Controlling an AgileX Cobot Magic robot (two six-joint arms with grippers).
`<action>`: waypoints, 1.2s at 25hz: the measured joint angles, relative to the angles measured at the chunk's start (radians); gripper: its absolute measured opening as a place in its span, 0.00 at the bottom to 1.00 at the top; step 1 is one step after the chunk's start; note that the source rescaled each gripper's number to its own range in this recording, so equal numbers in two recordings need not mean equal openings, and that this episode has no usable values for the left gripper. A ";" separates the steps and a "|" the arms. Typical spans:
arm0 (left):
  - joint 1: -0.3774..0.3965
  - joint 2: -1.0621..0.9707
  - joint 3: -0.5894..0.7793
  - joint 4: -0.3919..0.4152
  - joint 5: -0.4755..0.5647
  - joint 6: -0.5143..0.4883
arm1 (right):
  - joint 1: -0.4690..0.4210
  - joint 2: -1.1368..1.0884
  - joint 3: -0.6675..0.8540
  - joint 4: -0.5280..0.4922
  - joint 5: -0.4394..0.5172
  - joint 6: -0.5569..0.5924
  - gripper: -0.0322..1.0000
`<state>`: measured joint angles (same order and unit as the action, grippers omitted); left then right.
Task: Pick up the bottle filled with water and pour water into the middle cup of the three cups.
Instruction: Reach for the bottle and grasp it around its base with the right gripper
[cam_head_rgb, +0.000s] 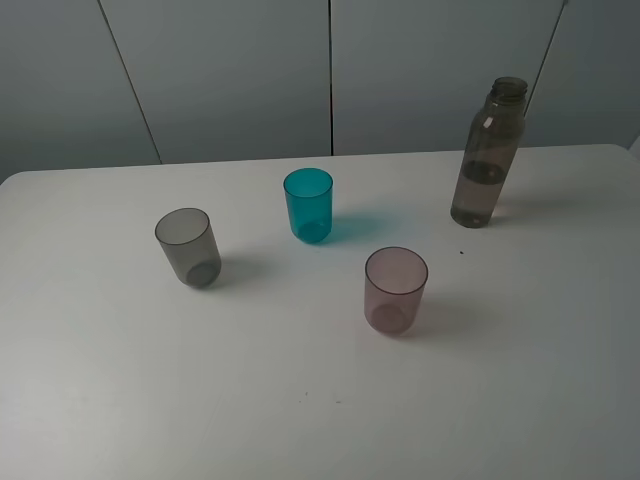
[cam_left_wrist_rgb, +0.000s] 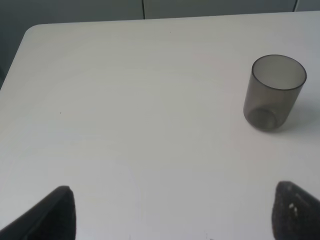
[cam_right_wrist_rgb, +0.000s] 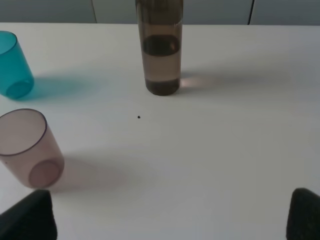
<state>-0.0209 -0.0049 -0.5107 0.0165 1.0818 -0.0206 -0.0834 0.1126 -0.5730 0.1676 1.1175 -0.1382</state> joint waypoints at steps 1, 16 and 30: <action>0.000 0.000 0.000 0.000 0.000 0.000 | 0.000 0.044 -0.024 0.000 -0.010 -0.003 1.00; 0.000 0.000 0.000 0.000 0.000 0.000 | 0.003 0.622 -0.246 0.030 -0.459 -0.075 1.00; 0.000 0.000 0.000 0.000 0.000 0.000 | 0.280 1.060 -0.230 0.036 -0.679 -0.106 1.00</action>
<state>-0.0209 -0.0049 -0.5107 0.0165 1.0818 -0.0206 0.1963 1.1729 -0.8026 0.2035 0.4389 -0.2442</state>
